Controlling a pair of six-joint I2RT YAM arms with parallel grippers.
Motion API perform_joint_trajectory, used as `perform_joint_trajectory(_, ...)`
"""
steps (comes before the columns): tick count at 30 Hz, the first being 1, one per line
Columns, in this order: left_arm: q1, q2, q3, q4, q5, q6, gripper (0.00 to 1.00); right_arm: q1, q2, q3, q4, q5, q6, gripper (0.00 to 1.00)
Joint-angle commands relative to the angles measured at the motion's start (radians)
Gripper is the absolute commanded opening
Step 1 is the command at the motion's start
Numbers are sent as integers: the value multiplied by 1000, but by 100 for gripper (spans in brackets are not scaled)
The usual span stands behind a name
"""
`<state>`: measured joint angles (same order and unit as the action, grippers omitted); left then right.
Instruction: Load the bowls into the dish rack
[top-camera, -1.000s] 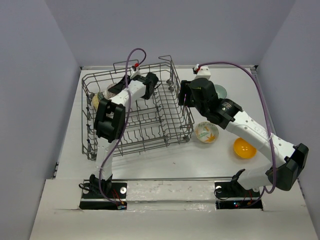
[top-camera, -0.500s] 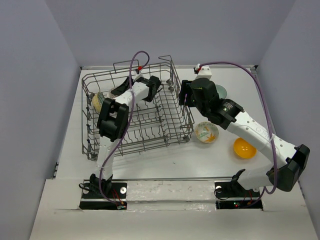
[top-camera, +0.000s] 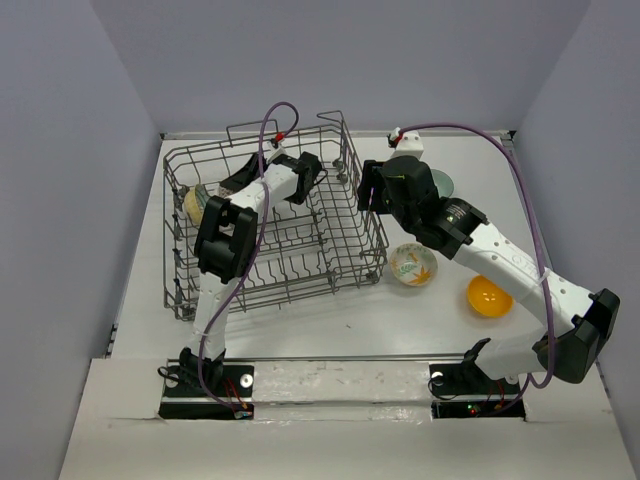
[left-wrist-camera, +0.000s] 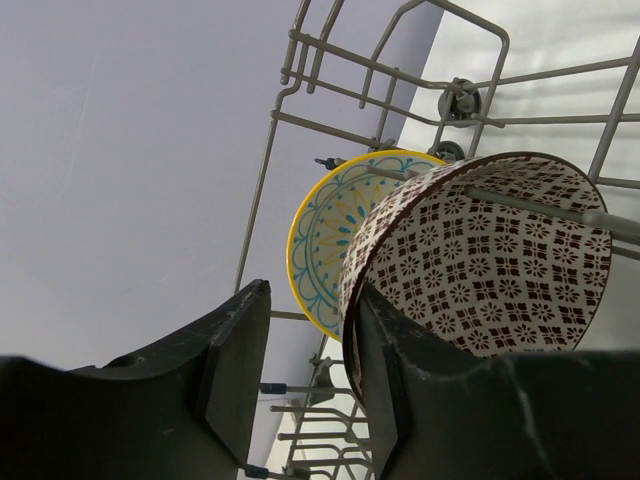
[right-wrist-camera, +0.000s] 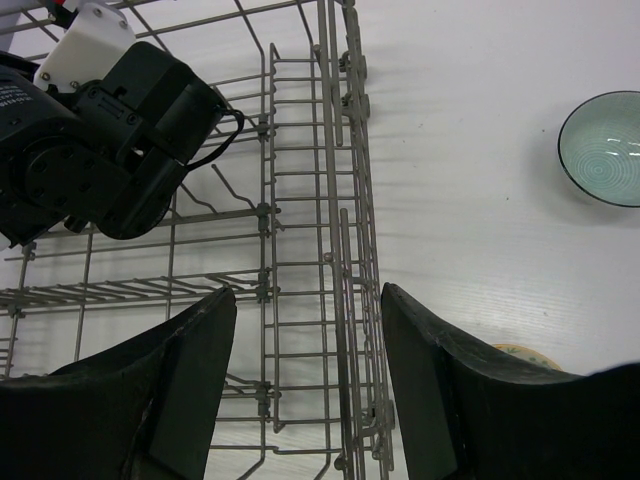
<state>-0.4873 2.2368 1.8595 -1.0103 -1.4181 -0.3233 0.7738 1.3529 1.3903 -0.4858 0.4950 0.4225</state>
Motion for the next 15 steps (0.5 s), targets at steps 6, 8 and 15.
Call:
perform_joint_trajectory(6, -16, -57, 4, -14, -67, -26, 55, 4, -38, -7, 50, -1, 4, 66)
perform_joint_trajectory(8, -17, -60, -2, -16, -65, -29, 56, 4, -38, -7, 50, -1, 4, 66)
perform_joint_trajectory(15, -17, -80, -19, -16, -56, -30, 61, 4, -34, -4, 49, -6, 1, 66)
